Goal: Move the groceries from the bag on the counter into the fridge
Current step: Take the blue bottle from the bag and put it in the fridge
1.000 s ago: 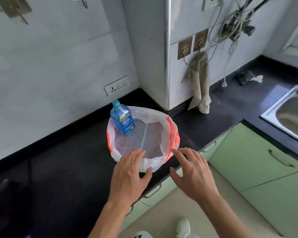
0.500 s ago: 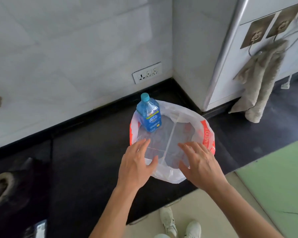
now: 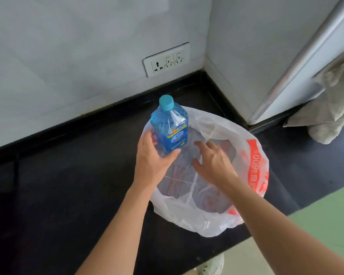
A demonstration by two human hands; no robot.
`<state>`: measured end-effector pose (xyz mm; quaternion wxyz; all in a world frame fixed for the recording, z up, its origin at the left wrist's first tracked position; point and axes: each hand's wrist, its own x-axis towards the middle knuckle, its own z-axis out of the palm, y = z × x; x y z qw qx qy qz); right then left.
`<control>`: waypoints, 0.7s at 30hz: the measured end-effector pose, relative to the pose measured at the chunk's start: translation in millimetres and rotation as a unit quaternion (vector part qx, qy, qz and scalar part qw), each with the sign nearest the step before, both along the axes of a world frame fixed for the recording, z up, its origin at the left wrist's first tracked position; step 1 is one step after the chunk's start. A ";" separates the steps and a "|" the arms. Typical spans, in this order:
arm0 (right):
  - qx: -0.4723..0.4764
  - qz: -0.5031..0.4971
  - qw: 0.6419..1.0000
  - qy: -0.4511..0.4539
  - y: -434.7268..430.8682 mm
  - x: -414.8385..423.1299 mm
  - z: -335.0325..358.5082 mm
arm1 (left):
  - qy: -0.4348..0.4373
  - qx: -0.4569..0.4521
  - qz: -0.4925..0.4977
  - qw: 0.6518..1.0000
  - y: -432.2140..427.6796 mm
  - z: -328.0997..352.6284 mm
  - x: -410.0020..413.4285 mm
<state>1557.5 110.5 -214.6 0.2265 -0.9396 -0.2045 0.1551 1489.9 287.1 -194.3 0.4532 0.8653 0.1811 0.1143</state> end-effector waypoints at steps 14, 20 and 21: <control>0.017 -0.014 0.997 0.068 26.1 17.7 -18.6 | -0.002 -0.065 0.058 0.996 14.2 -9.7 38.0; 0.117 0.005 0.991 0.066 9.3 17.8 -7.6 | 0.015 -0.158 0.021 0.987 8.8 13.3 26.8; 0.137 0.020 0.988 0.070 4.1 17.9 -3.5 | 0.013 -0.164 0.005 0.986 8.5 21.4 24.4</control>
